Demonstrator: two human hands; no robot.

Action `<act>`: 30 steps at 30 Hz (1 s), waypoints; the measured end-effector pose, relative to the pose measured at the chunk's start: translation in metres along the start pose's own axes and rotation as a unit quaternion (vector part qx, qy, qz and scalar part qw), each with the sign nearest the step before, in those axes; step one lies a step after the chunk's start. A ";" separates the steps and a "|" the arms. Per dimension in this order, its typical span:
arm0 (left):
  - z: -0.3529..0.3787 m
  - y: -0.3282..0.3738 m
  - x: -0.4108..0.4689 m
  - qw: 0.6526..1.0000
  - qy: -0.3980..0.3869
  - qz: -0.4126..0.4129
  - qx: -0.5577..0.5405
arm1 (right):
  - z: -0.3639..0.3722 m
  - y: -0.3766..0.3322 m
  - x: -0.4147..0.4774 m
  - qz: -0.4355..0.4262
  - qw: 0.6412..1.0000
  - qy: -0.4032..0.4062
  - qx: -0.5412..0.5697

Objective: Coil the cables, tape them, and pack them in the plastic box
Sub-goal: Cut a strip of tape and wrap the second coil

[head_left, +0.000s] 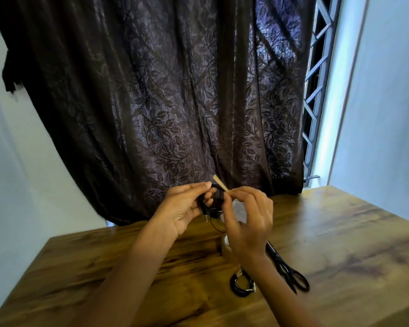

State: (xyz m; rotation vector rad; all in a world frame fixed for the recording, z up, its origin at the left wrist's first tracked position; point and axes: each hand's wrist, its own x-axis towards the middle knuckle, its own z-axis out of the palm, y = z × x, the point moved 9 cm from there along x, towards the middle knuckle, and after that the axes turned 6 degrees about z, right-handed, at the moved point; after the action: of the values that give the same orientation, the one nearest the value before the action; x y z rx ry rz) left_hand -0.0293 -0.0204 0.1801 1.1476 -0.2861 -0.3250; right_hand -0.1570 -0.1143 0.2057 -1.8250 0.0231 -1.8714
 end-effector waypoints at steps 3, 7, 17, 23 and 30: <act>-0.004 0.003 -0.002 1.000 0.014 0.012 0.001 | -0.007 0.020 0.000 0.189 0.977 -0.006 0.095; -0.005 0.006 -0.005 1.000 0.021 0.020 -0.001 | 0.001 0.049 -0.020 0.404 0.896 -0.044 0.181; -0.002 0.011 -0.011 0.999 0.012 0.028 0.013 | 0.021 0.070 -0.055 0.571 0.781 -0.129 0.220; -0.007 0.016 -0.014 0.998 0.022 0.046 0.025 | 0.027 0.069 -0.074 0.656 0.687 -0.162 0.269; -0.021 0.017 -0.018 0.993 0.071 0.082 0.054 | 0.017 0.058 -0.057 0.604 0.727 -0.129 0.301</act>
State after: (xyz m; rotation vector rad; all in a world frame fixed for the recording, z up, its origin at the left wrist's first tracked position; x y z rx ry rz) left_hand -0.0358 0.0110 0.1871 1.2389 -0.2733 -0.0838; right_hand -0.1234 -0.1370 0.1333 -1.0576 0.3660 -0.5566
